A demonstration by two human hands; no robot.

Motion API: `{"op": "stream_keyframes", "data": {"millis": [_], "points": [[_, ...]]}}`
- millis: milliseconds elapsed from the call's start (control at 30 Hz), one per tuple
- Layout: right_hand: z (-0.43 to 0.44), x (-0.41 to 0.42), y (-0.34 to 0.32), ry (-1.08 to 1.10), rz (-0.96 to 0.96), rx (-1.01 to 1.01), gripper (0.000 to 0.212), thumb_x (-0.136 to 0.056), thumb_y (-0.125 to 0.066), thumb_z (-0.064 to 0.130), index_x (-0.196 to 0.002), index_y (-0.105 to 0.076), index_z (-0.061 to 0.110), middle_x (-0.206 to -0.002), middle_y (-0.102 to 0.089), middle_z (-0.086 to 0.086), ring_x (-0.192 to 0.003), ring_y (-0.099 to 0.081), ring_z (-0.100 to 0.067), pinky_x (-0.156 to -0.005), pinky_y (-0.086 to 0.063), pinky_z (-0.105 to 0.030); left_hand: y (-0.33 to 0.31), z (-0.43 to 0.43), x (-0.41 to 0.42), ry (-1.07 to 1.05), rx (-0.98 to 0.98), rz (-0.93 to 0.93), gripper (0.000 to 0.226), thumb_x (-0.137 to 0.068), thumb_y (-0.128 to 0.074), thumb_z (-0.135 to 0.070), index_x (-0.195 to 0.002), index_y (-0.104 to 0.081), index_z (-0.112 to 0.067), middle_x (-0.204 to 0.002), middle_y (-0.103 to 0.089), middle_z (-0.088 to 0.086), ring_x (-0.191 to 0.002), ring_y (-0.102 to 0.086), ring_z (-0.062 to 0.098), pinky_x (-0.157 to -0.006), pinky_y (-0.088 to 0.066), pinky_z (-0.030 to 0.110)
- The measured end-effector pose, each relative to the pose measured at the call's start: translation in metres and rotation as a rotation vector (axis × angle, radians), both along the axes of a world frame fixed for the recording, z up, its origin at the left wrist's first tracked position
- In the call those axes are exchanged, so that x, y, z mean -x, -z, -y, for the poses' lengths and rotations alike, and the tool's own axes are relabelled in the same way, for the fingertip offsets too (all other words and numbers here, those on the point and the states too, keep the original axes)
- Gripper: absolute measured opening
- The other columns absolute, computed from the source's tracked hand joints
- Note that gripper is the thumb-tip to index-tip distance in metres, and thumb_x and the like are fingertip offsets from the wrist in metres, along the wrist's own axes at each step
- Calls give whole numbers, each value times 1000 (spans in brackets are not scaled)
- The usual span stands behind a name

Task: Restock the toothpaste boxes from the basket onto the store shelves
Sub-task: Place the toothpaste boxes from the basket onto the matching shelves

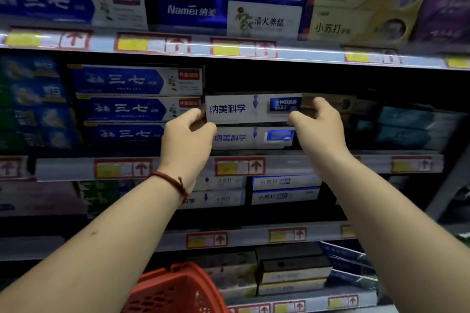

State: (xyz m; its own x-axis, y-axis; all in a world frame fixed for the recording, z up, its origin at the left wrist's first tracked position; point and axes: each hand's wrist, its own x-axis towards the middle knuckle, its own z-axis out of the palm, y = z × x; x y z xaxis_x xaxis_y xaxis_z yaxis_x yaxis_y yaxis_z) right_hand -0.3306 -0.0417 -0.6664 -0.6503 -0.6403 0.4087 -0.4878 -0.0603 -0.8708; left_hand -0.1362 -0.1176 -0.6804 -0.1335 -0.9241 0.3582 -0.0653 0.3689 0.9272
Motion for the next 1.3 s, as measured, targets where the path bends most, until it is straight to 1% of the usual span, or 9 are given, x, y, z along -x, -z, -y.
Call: {"op": "stream_keyframes", "data": {"millis": [67, 200, 433, 600, 900, 1000, 1067, 1167, 1300], "points": [[8, 5, 3, 1, 13, -30, 46, -95, -60, 22, -136, -49, 5, -123, -63, -9, -85, -56, -13, -60, -44, -22, 2, 5, 6, -8, -28, 47, 21, -93, -61, -12, -109, -73, -18, -100, -75, 2, -90, -68, 22, -85, -58, 42], [14, 4, 14, 20, 78, -104, 17, -94, -60, 19, -97, -47, 9, -87, -48, -5, -75, -44, -18, -60, -38, -32, 11, 9, 12, -39, -93, 174, 20, -93, -62, -20, -110, -68, -11, -94, -70, 13, -67, -54, 18, -61, -46, 30], [12, -4, 28, 27, 105, -112, 26, -95, -59, 15, -79, -38, 18, -78, -39, 2, -65, -36, -11, -52, -35, -24, 21, 12, 15, -55, -103, 134, 4, -91, -66, -17, -88, -68, -14, -96, -72, 12, -72, -56, 16, -68, -47, 28], [13, -4, 32, 31, 106, -55, 11, -93, -61, 12, -93, -50, 15, -88, -56, 0, -72, -51, -10, -52, -38, -18, 19, 11, 16, -18, -91, 122, 21, -91, -65, -14, -77, -62, -29, -89, -68, -8, -78, -57, 6, -64, -44, 18], [10, -7, 30, 51, 34, -100, 25, -91, -63, 17, -113, -54, 8, -113, -60, -9, -85, -55, -15, -59, -37, -22, 13, 10, 11, -37, -74, 214, 6, -92, -64, -19, -97, -68, -18, -96, -72, 5, -72, -58, 12, -64, -47, 23], [3, -17, 31, 88, -77, -108, 27, -92, -61, 16, -117, -54, 8, -115, -56, -7, -83, -52, -13, -62, -38, -24, 16, 8, 0, -35, 24, 320, 18, -95, -58, -15, -109, -70, -17, -91, -70, 3, -65, -57, 11, -50, -42, 19], [-5, -30, 32, 75, -171, -124, 40, -94, -60, 17, -133, -52, 13, -129, -53, -1, -87, -54, -6, -73, -42, -24, 17, 5, -13, -28, 85, 388, 34, -97, -54, -13, -129, -65, -19, -109, -70, 8, -76, -64, 19, -60, -49, 19], [-14, -53, 33, 12, -283, -168, 61, -98, -60, 19, -154, -37, 16, -153, -40, 4, -109, -55, -6, -95, -40, -24, 20, -2, -39, -20, 173, 440, 47, -97, -58, -16, -144, -53, -23, -143, -56, -1, -130, -53, 19, -103, -43, 27], [-19, -90, 42, -43, -466, -192, 62, -99, -62, 27, -154, -36, 19, -156, -38, 3, -139, -42, -17, -115, -38, -37, 27, -12, -85, 2, 310, 601, 53, -96, -64, -25, -147, -50, -25, -147, -50, -6, -137, -45, 13, -108, -34, 23]]}}
